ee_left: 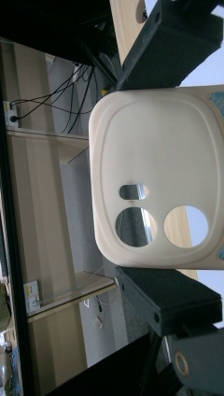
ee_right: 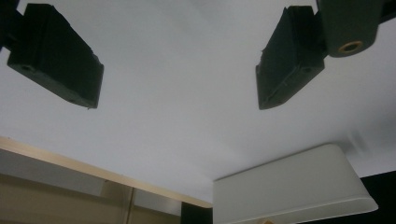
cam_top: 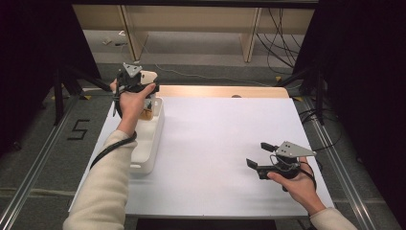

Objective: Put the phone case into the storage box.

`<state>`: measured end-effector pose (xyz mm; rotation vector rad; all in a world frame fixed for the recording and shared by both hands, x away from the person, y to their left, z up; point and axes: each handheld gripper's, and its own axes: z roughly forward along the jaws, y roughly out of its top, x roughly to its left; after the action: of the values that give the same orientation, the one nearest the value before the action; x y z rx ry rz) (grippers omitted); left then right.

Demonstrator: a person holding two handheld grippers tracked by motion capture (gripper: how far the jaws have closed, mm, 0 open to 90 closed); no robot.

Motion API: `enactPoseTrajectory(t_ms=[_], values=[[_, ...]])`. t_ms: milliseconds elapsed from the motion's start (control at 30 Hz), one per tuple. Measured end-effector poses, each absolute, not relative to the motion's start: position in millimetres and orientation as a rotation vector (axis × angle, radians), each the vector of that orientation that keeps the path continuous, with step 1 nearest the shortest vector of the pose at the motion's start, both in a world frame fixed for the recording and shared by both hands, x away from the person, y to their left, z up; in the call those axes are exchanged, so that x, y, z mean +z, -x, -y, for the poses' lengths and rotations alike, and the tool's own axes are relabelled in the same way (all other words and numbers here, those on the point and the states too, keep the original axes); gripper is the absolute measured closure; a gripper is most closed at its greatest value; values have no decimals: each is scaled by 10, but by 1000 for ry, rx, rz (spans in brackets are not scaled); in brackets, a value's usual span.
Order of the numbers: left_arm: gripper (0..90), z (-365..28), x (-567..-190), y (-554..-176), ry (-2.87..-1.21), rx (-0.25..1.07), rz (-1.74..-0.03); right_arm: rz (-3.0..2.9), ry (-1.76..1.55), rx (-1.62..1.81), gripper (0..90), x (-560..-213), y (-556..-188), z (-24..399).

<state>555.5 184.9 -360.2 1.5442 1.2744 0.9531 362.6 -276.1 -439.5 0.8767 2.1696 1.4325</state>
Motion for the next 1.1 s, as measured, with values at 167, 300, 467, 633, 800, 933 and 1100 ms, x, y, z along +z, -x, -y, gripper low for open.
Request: enactPoseTrajectory(t_ms=[167,300,467,633,800,933,1100], values=[[108,-1846,-3608,-5578,-1546,951,-1280,-2171,-878,1433,159,-4396,-3626,2760],[108,-1837,-3608,-5590,-1548,950,-1285,-2171,-876,1433,160,-4397,-3627,2759],[108,-1830,-3605,-5604,-1547,951,-1291,-2170,-878,1434,160,-4397,-3628,2761],[108,-1823,-3609,-5620,-1548,954,-1298,-2172,-879,1434,159,-4397,-3627,2759],[108,-1814,-3609,-5635,-1546,954,-1302,-2169,-876,1438,159,-4400,-3631,2759],[108,-1815,-3608,-5646,-1548,955,-1305,-2169,-876,1440,160,-4402,-3632,2759],[108,-1820,-3611,-5679,-1555,950,-1282,-2171,-876,1439,160,-4401,-3631,2760]])
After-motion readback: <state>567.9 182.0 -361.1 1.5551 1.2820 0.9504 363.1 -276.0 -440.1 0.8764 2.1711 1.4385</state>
